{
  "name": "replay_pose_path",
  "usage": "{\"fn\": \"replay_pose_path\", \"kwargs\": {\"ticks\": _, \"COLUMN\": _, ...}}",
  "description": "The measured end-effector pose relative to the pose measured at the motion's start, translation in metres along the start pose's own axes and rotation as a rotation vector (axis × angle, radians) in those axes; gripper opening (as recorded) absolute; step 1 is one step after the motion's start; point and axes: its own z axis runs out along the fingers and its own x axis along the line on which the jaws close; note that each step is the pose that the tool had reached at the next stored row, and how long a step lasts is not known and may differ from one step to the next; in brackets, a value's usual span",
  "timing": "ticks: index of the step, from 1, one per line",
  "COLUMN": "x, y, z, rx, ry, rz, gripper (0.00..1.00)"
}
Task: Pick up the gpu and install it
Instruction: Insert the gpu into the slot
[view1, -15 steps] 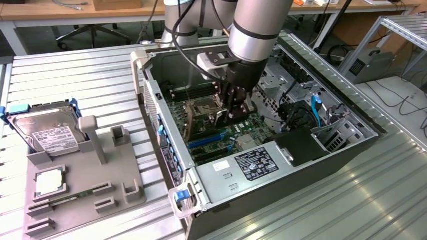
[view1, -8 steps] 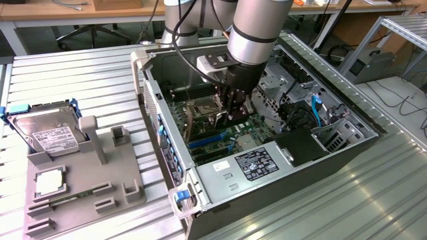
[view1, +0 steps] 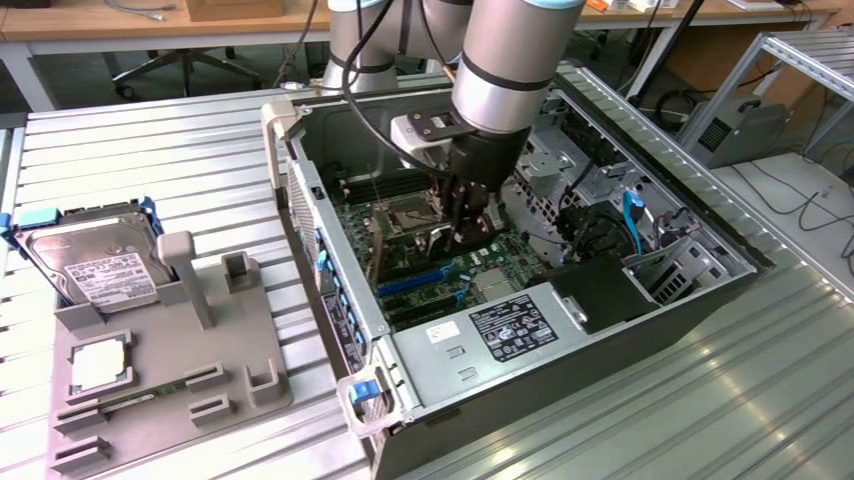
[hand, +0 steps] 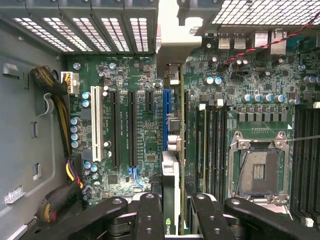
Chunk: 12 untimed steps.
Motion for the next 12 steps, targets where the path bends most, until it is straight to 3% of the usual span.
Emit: {"fn": "replay_pose_path", "kwargs": {"ticks": 12, "x": 0.0004, "y": 0.0095, "z": -0.0001, "rx": -0.0001, "ry": 0.0003, "rz": 0.0, "gripper": 0.27}}
